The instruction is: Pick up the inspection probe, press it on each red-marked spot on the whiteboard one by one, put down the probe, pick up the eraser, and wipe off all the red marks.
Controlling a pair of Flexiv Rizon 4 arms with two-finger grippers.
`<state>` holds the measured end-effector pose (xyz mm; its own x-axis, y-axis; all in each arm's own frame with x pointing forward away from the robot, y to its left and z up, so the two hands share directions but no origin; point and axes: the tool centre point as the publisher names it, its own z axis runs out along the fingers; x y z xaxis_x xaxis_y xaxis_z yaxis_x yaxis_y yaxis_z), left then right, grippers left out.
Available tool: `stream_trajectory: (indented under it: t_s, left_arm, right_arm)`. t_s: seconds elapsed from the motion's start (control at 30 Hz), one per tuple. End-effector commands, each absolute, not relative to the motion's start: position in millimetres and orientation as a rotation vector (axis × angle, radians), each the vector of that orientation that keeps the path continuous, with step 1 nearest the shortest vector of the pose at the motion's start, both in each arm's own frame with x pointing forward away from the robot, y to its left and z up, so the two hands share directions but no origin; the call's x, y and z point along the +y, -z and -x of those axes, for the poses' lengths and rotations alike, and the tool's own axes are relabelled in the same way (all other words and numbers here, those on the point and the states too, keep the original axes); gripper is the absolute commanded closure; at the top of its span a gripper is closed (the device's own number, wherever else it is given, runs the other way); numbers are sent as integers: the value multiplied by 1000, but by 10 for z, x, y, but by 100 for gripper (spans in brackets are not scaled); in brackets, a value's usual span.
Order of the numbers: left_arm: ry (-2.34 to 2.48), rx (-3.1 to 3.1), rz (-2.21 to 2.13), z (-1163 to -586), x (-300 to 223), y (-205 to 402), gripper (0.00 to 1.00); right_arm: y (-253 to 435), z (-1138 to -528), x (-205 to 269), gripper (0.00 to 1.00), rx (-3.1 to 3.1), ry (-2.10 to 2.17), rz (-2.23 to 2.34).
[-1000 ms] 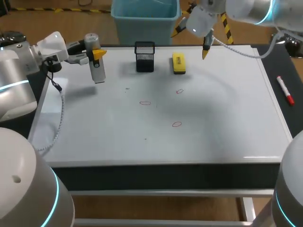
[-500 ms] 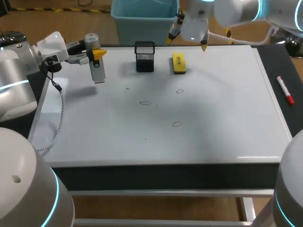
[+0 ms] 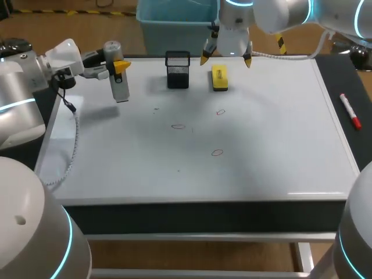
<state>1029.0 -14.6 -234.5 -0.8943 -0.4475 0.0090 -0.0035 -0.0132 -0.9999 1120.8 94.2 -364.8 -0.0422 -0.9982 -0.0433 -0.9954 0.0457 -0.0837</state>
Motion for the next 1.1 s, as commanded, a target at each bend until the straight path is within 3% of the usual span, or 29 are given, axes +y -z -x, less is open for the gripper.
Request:
stream_trajectory:
  t_s: [0.03,1.1]
  left_arm:
    - [1978,1952,470,-10291,-148,2338,100]
    - [1978,1952,470,-10291,-148,2338,100]
  right_arm:
    - [3721,-11310,969,0,2204,28,2137]
    - [4098,-11283,967,0,2243,-54,2219]
